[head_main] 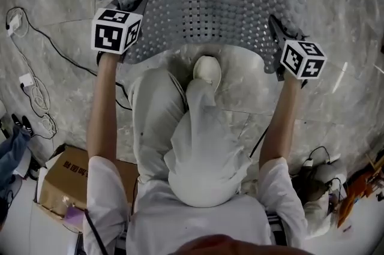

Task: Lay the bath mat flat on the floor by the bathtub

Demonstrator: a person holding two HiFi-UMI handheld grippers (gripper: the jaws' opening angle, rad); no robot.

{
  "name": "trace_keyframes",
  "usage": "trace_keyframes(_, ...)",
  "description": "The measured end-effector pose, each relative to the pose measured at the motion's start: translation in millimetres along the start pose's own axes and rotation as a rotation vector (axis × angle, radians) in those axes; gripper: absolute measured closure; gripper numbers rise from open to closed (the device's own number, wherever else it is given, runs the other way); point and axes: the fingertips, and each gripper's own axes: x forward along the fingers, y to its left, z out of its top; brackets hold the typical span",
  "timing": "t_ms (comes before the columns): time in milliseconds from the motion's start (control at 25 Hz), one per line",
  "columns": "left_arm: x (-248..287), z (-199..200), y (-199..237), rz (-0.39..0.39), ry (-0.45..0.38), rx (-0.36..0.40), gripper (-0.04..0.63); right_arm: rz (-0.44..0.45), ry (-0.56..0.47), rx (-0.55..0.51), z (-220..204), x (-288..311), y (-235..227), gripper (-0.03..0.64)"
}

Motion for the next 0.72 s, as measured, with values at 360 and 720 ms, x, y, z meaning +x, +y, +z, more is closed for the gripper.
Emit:
trace_keyframes(360, 87, -44, 29, 0.013, 0.207, -0.021, 0.581, 0.022, 0.213, 0.052, -37, 76, -47, 0.597)
trace_keyframes(720, 125, -91, 81, 0.039, 0.330, -0.122, 0.567, 0.123, 0.330, 0.137, -75, 118, -99, 0.591)
